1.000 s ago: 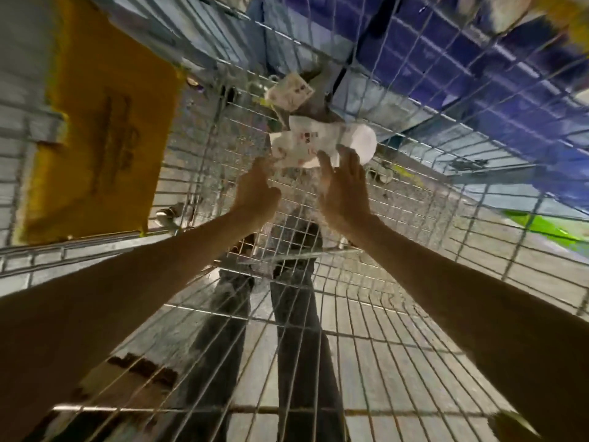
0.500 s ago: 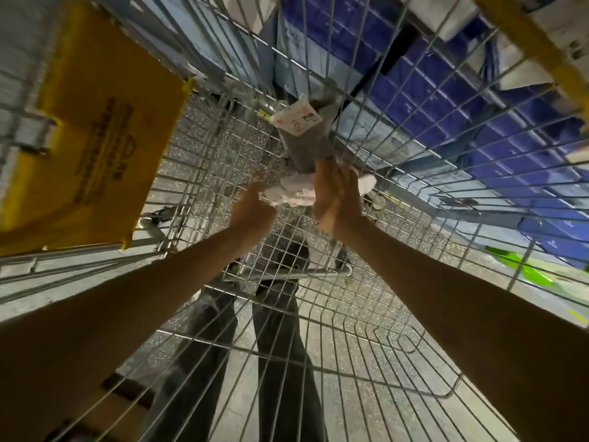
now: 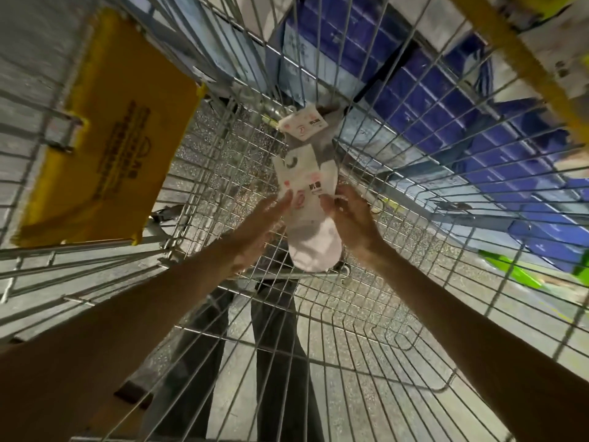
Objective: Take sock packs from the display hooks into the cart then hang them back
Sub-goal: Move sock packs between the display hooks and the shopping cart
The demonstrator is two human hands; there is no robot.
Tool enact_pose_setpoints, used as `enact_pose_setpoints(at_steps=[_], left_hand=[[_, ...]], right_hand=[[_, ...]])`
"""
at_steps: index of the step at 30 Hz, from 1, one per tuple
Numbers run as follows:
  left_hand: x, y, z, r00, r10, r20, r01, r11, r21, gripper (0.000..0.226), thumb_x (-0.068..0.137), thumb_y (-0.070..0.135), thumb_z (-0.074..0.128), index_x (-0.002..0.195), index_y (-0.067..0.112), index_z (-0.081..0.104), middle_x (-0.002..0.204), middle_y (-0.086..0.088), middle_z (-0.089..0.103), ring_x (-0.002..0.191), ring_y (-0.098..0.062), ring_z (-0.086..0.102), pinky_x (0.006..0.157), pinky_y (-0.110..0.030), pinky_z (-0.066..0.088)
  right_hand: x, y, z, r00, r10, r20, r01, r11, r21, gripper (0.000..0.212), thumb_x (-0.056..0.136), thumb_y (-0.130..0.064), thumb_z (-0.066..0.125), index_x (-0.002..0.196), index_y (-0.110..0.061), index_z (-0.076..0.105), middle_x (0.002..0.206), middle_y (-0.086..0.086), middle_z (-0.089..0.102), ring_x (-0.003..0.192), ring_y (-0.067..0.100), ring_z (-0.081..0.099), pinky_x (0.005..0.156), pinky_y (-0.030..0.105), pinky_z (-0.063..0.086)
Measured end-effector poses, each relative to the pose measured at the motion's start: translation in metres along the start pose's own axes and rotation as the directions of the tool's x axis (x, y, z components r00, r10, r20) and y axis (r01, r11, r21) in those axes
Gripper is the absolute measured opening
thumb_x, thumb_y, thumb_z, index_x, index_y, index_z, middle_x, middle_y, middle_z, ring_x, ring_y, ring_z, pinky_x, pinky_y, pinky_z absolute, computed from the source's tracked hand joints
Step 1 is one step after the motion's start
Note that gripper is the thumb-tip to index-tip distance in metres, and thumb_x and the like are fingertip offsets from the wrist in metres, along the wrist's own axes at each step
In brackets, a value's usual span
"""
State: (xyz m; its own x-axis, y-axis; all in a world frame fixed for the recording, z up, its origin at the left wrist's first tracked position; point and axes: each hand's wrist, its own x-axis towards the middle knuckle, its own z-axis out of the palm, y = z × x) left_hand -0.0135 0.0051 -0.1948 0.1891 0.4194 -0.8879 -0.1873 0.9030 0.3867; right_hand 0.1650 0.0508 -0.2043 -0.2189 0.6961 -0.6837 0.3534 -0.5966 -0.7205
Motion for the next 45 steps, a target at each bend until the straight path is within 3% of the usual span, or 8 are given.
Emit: enact_pose_setpoints(at_steps=[5, 11, 16, 19, 25, 35, 41, 45], left_hand=[[-0.005, 0.016, -0.014, 0.992, 0.041, 0.12, -0.025, 0.99, -0.137, 0.046, 0.093, 0.026, 0.062, 0.131, 0.001, 0.051, 0.119, -0.024, 0.062, 0.109, -0.043, 0.062, 0.096, -0.058, 0.051], [-0.004, 0.009, -0.036, 0.99, 0.002, -0.144, -0.026, 0.986, -0.166, 0.037, 0.093, 0.023, 0.064, 0.124, 0.004, 0.059, 0.116, -0.019, 0.069, 0.107, -0.039, 0.066, 0.091, -0.054, 0.054], [-0.004, 0.001, -0.048, 0.978, -0.028, -0.208, -0.02, 0.974, -0.227, 0.044, 0.077, 0.027, 0.077, 0.116, 0.009, 0.064, 0.125, -0.025, 0.063, 0.103, -0.036, 0.059, 0.101, -0.058, 0.044], [-0.006, -0.004, -0.052, 0.986, -0.017, -0.165, -0.027, 0.966, -0.258, 0.03, 0.068, 0.028, 0.081, 0.095, 0.015, 0.074, 0.124, -0.023, 0.064, 0.102, -0.033, 0.05, 0.099, -0.06, 0.039], [-0.015, -0.009, -0.06, 0.995, 0.017, -0.101, -0.044, 0.961, -0.273, 0.045, 0.066, 0.034, 0.089, 0.103, 0.015, 0.073, 0.121, -0.02, 0.063, 0.106, -0.036, 0.052, 0.094, -0.057, 0.037], [-0.024, -0.018, -0.069, 0.993, 0.024, -0.116, -0.053, 0.966, -0.253, 0.048, 0.073, 0.025, 0.079, 0.115, 0.005, 0.065, 0.115, -0.023, 0.068, 0.107, -0.038, 0.066, 0.094, -0.05, 0.052], [-0.017, -0.031, -0.085, 0.992, 0.041, -0.116, -0.066, 0.972, -0.224, 0.063, 0.047, 0.051, 0.095, 0.097, 0.018, 0.075, 0.121, -0.028, 0.062, 0.106, -0.027, 0.042, 0.087, -0.048, 0.033], [-0.027, -0.019, -0.084, 0.98, 0.046, -0.194, -0.084, 0.978, -0.192, 0.025, 0.075, 0.03, 0.079, 0.094, 0.015, 0.072, 0.091, -0.01, 0.075, 0.096, -0.029, 0.06, 0.08, -0.041, 0.045]], right_hand=[[-0.018, -0.025, 0.015, 0.936, 0.267, 0.231, -0.281, 0.959, 0.027, 0.028, 0.106, -0.03, 0.036, 0.111, -0.017, 0.06, 0.1, 0.002, 0.068, 0.091, 0.021, 0.067, 0.069, 0.027, 0.056], [0.021, -0.059, 0.016, 0.853, -0.431, -0.294, 0.3, 0.866, -0.399, 0.036, 0.099, -0.01, 0.048, 0.136, -0.008, 0.047, 0.11, 0.008, 0.062, 0.062, -0.005, 0.057, 0.047, 0.011, 0.046], [0.06, -0.106, 0.016, 0.904, -0.424, 0.05, 0.246, 0.424, -0.871, 0.071, 0.095, -0.016, 0.057, 0.154, -0.023, 0.018, 0.132, 0.019, 0.054, 0.067, 0.003, 0.05, 0.036, 0.008, 0.032], [0.066, -0.115, 0.02, 0.921, -0.377, 0.098, 0.188, 0.21, -0.959, 0.064, 0.094, -0.014, 0.057, 0.15, -0.015, 0.026, 0.13, 0.022, 0.054, 0.099, 0.027, 0.062, 0.062, 0.027, 0.044], [0.063, -0.092, 0.02, 0.873, -0.469, 0.134, 0.197, 0.087, -0.976, 0.064, 0.087, -0.015, 0.066, 0.146, -0.016, 0.039, 0.141, 0.023, 0.041, 0.128, 0.034, 0.041, 0.096, 0.039, 0.042], [0.082, -0.092, 0.018, 0.887, -0.386, 0.254, 0.202, -0.17, -0.965, 0.047, 0.056, -0.016, 0.092, 0.098, -0.007, 0.073, 0.085, 0.017, 0.068, 0.078, 0.033, 0.068, 0.058, 0.035, 0.055], [0.045, -0.094, 0.03, 0.786, -0.294, 0.544, 0.512, -0.184, -0.839, 0.037, 0.081, -0.028, 0.072, 0.116, -0.016, 0.065, 0.121, 0.008, 0.063, 0.111, 0.025, 0.059, 0.092, 0.038, 0.051], [0.017, -0.061, 0.019, 0.829, -0.482, 0.285, 0.415, 0.188, -0.89, 0.032, 0.085, -0.016, 0.071, 0.116, -0.011, 0.066, 0.112, 0.008, 0.069, 0.101, 0.024, 0.061, 0.084, 0.029, 0.045]])
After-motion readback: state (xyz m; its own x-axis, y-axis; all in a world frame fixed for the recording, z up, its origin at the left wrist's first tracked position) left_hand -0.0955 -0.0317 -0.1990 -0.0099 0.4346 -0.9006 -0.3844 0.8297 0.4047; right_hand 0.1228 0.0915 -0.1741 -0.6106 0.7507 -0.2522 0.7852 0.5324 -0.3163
